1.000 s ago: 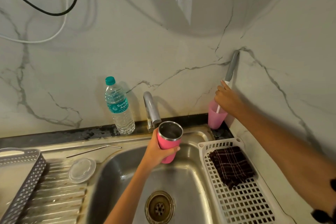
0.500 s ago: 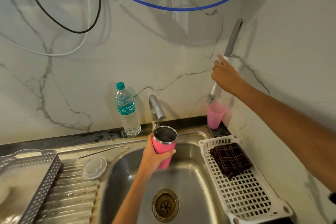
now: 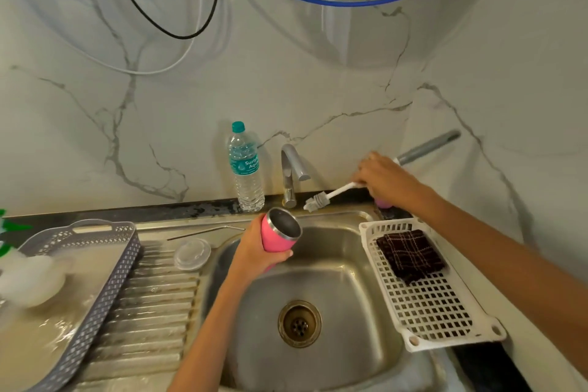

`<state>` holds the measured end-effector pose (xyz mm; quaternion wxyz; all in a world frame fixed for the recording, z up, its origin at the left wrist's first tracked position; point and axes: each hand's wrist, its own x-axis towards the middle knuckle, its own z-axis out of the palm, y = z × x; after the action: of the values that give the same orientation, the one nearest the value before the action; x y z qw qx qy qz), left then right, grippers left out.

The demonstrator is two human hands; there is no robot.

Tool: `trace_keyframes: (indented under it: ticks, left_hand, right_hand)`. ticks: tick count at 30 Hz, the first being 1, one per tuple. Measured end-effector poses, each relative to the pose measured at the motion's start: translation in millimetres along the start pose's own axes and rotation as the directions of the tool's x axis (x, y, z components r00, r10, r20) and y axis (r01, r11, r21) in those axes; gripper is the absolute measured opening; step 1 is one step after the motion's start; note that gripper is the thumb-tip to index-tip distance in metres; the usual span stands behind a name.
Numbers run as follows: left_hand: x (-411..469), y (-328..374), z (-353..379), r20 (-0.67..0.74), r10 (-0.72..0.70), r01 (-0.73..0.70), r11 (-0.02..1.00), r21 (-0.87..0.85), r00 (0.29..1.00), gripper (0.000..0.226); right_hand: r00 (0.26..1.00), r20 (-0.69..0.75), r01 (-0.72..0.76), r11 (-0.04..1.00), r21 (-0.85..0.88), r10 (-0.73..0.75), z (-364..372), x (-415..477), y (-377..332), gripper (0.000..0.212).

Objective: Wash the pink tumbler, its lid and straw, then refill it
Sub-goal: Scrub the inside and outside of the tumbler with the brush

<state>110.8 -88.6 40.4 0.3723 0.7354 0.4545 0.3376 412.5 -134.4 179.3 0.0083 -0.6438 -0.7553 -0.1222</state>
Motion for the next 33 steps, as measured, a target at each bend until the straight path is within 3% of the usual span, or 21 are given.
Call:
trace_keyframes:
  ticks: [7,12,15,19,23,29,33]
  left_hand:
    - [-12,-24,-12,0.031,0.016,-0.020,0.991,0.133,0.999,0.097]
    - [-13,-29,-12,0.111,0.053,-0.077,0.971,0.228,0.992,0.099]
    - [-13,-33,-11,0.131,0.071,-0.106,0.953,0.284,0.989,0.101]
    - [-15,-43,-13,0.152,0.024,-0.067,0.957,0.282,0.988,0.108]
    - [-20,-44,-14,0.172,-0.010,-0.043,0.953,0.300,0.985,0.107]
    - [-6,-45,-28,0.126,0.054,-0.100,0.913,0.395,0.991,0.104]
    - [0,-44,-29,0.181,0.058,-0.132,0.892,0.431,0.982,0.102]
  right_hand:
    - [0.956,0.093,0.264,0.955,0.132,-0.277,39,-10,-47,0.016]
    - [0.904,0.166,0.399,0.917,-0.002,-0.394,56,-6,-79,0.020]
    - [0.921,0.147,0.368,0.929,-0.027,-0.361,66,0,-89,0.023]
    - [0.915,0.190,0.345,0.935,0.086,-0.355,72,3,-97,0.015]
    - [0.920,0.176,0.356,0.934,-0.009,-0.349,78,4,-94,0.020]
    - [0.917,0.243,0.312,0.948,0.064,-0.318,80,-8,-114,0.029]
    - [0.941,0.159,0.292,0.954,0.073,-0.300,66,3,-118,0.031]
